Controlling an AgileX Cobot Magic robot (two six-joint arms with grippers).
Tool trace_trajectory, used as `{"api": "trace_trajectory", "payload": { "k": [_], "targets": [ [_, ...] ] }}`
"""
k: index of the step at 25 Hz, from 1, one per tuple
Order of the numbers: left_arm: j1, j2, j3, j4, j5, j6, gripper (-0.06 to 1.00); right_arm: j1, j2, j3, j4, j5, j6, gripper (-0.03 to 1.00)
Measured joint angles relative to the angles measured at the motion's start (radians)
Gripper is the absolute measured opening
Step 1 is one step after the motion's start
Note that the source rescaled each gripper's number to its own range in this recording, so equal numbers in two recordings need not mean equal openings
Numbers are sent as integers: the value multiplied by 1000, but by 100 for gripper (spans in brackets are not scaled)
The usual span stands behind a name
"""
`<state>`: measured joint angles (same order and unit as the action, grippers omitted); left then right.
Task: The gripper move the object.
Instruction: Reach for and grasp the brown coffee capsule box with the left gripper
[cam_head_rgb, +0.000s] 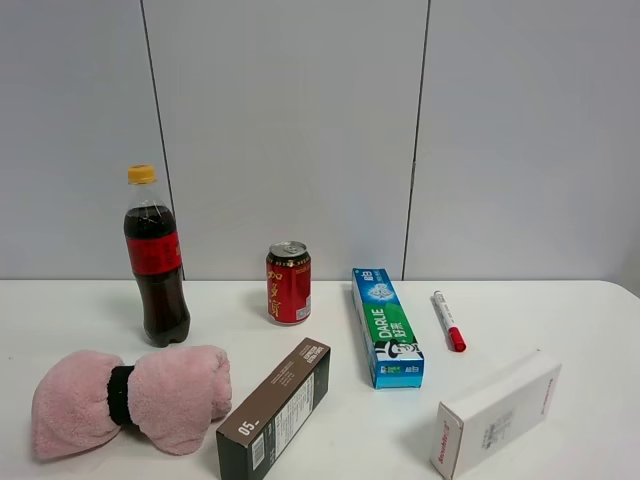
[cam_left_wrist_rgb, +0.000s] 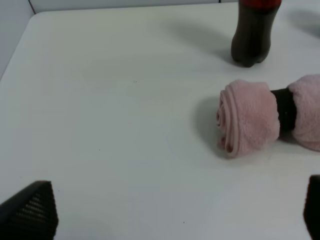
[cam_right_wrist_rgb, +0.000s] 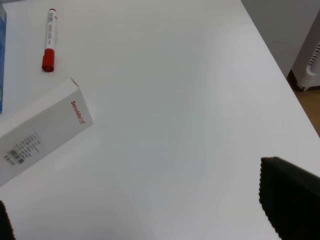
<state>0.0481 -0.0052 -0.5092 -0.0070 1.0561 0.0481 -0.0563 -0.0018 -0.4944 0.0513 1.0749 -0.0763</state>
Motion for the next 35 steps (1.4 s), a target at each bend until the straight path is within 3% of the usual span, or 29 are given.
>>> {"api": "trace_trajectory", "payload": {
  "k": [35],
  "targets": [
    [0,0,0,0,0,0,100,0,0,0,0,0,0,100]
  ]
}}
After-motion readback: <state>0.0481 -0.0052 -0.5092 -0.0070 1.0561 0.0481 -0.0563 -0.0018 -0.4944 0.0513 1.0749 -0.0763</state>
